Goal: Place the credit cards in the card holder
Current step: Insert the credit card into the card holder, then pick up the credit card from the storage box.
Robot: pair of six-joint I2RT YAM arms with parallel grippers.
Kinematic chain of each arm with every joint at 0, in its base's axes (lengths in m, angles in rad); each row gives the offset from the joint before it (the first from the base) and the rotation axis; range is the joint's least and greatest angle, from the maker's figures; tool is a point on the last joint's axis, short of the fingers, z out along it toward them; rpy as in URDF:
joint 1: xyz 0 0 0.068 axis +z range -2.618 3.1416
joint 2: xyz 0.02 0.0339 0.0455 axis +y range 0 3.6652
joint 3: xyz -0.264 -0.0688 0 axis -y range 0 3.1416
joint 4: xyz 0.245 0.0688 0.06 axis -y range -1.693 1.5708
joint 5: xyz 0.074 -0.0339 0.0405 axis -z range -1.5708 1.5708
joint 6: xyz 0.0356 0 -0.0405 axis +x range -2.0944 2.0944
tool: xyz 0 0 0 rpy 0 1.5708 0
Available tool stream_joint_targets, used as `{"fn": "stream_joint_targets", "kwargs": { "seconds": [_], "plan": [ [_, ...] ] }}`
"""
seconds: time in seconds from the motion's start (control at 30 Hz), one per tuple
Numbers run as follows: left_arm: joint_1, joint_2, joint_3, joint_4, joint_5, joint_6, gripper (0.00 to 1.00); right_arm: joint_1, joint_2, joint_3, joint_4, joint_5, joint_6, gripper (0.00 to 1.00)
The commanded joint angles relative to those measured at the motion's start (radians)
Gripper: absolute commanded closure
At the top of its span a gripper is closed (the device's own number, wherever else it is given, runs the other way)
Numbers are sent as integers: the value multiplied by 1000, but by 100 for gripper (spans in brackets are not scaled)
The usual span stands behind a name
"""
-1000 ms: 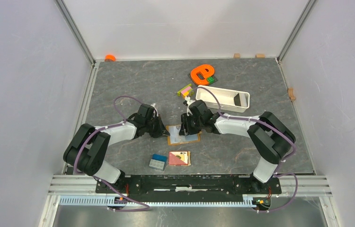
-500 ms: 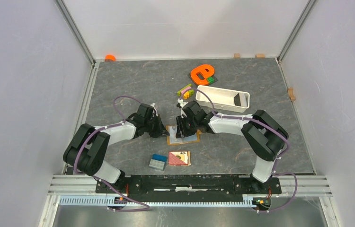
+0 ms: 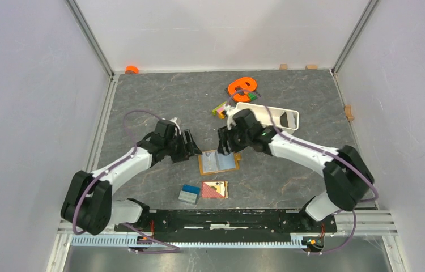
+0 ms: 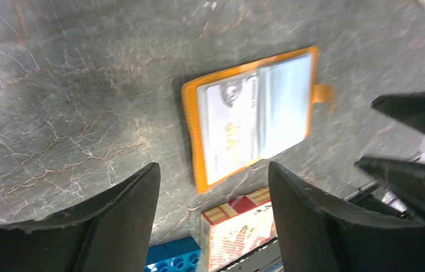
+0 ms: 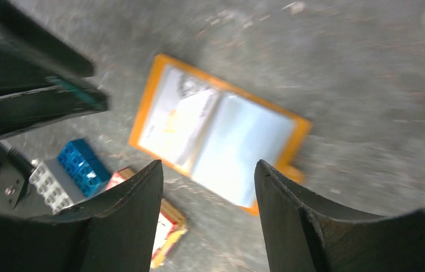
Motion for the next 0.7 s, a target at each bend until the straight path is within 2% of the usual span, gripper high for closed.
{"fn": "stream_joint_targets", "kwargs": {
  "seconds": [0.0,0.17,0.3,0.43,0.67],
  "plan": [
    [15,-112,123,-142,-46,64,17,-128,-110,46,-130,92,-117,33],
    [26,-174,298,-329,-111,199,1,-290,-137,80,-239,154,-220,27],
    [26,-199,413,-426,-224,317,0,-405,-106,133,-310,271,-286,25],
    [27,-231,416,-420,-380,384,0,-536,-60,178,-315,304,-334,26],
    [29,-234,368,-376,-387,389,0,-690,99,326,-340,262,-414,36]
  ]
}}
